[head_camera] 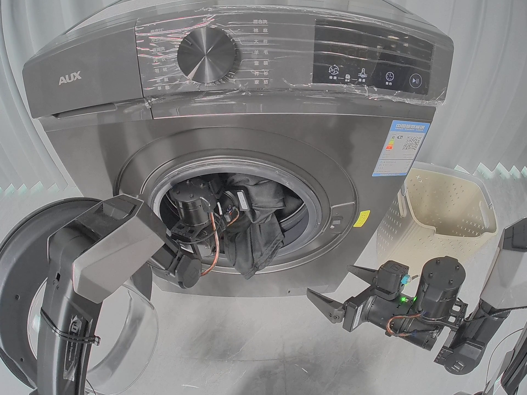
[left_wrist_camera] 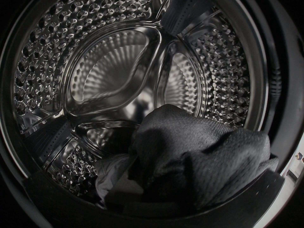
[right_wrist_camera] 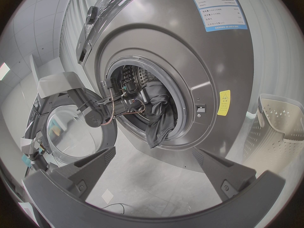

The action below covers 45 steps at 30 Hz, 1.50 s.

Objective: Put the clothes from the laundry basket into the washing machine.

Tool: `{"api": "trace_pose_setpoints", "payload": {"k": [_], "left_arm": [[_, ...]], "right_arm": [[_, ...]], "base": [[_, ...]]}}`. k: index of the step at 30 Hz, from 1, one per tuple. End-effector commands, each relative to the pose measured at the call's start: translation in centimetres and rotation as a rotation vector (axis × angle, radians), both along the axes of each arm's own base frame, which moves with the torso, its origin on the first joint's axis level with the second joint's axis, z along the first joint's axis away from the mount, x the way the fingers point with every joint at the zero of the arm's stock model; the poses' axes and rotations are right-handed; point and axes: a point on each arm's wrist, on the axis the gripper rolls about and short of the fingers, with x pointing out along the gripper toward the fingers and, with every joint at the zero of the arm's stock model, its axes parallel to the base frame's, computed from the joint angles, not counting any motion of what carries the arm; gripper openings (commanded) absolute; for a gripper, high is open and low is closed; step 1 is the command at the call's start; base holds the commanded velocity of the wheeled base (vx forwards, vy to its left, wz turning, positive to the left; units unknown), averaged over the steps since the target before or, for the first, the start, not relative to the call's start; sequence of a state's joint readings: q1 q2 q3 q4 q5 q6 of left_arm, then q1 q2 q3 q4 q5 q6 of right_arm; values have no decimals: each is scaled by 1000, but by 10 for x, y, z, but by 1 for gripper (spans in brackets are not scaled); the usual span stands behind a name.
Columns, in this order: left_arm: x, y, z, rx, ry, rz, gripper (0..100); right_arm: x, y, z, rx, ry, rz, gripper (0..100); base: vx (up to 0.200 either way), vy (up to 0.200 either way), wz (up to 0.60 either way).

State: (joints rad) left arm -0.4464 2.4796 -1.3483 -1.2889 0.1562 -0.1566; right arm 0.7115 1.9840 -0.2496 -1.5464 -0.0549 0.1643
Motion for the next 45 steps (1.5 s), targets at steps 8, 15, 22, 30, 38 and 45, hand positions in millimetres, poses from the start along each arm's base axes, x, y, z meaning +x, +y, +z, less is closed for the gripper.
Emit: {"api": "trace_pose_setpoints", "payload": {"k": [8, 15, 22, 30, 38, 45], "left_arm": [[40, 0, -13, 0, 25, 90, 0], [60, 9, -11, -26, -7, 181, 0], [57, 11, -16, -22, 13, 180, 100], [4, 3, -26, 98, 208, 62, 100], [-22, 1, -39, 193, 328, -25, 100], [-31, -1, -64, 251, 395, -64, 100]], "right_arm": [[0, 0, -1, -4, 4, 0, 100], [0, 0, -1, -4, 4, 0, 100], [0, 0, -1, -3, 3, 0, 100], [1, 0, -1, -1, 2, 0, 100], [0, 0, -1, -2, 1, 0, 100], [0, 1, -1, -1, 2, 1, 100]], "base": [[0, 0, 0], [0, 0, 0], [0, 0, 0], [0, 0, 0], [0, 0, 0], [0, 0, 0]]}}
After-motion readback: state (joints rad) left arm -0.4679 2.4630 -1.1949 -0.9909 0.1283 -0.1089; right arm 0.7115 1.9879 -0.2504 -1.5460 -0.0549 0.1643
